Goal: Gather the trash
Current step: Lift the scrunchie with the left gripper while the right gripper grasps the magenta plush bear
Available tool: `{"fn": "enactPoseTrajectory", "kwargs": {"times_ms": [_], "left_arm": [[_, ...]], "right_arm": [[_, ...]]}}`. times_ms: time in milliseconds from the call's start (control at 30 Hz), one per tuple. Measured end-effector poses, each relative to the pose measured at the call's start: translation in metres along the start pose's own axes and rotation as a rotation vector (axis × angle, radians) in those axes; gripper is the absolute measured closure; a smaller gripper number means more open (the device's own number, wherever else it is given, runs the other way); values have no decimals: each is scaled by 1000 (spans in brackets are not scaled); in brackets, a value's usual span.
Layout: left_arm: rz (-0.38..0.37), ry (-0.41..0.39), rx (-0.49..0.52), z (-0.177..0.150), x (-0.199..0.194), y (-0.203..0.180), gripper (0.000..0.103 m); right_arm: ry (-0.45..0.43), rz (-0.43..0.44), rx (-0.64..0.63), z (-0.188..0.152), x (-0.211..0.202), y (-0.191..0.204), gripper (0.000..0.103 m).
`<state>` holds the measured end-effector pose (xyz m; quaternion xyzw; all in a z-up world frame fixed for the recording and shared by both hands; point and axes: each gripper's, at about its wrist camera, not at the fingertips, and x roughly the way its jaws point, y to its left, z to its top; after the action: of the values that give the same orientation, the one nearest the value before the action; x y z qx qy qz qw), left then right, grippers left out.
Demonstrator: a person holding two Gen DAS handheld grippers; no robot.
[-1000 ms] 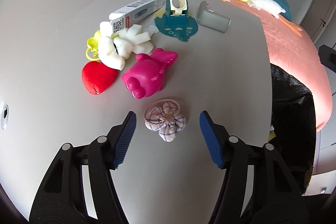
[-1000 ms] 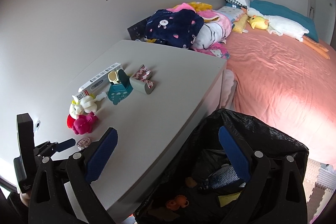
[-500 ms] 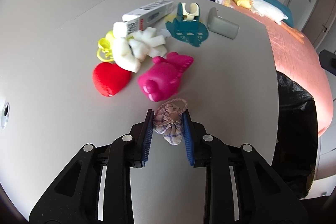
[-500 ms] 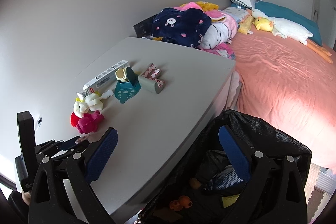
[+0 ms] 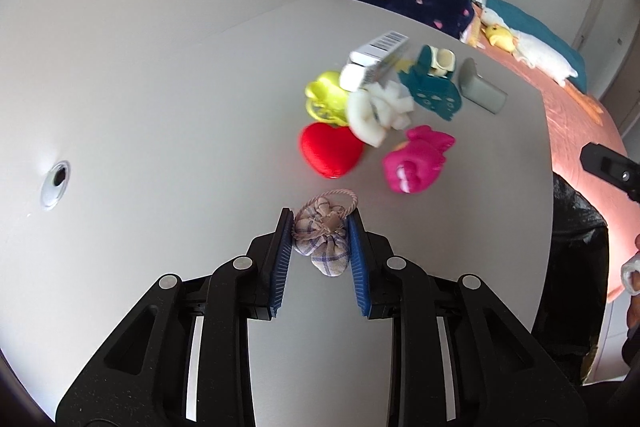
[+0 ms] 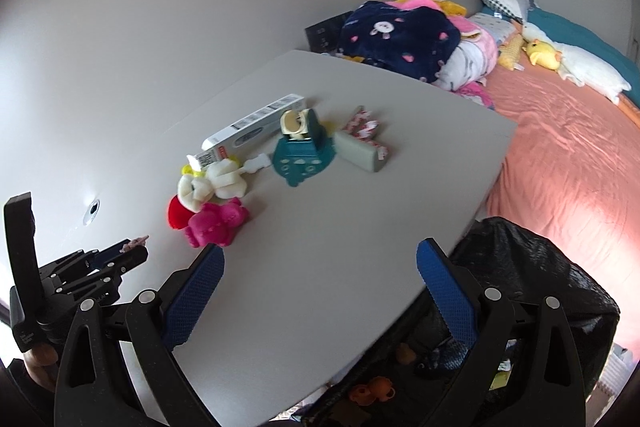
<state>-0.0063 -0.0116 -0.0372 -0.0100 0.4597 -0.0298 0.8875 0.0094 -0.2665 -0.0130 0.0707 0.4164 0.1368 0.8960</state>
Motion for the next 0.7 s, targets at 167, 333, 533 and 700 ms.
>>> {"fn": "enactPoseTrajectory", "kwargs": {"times_ms": [167,333,533,700], "left_arm": [[30,-5,-61,-5,-9,25,76],[62,-10,-115,-12,-16,46,76],[93,-7,-169,-17,-21,69,76],[124,-8,-211,-22,-25,86,76]], "right_arm": [[28,37,-54,4,15,25,6],[57,64,-99,5,32,49,6],[95,86,-136,7,55,70,6],[129,97,-164,6,77,84,6]]}}
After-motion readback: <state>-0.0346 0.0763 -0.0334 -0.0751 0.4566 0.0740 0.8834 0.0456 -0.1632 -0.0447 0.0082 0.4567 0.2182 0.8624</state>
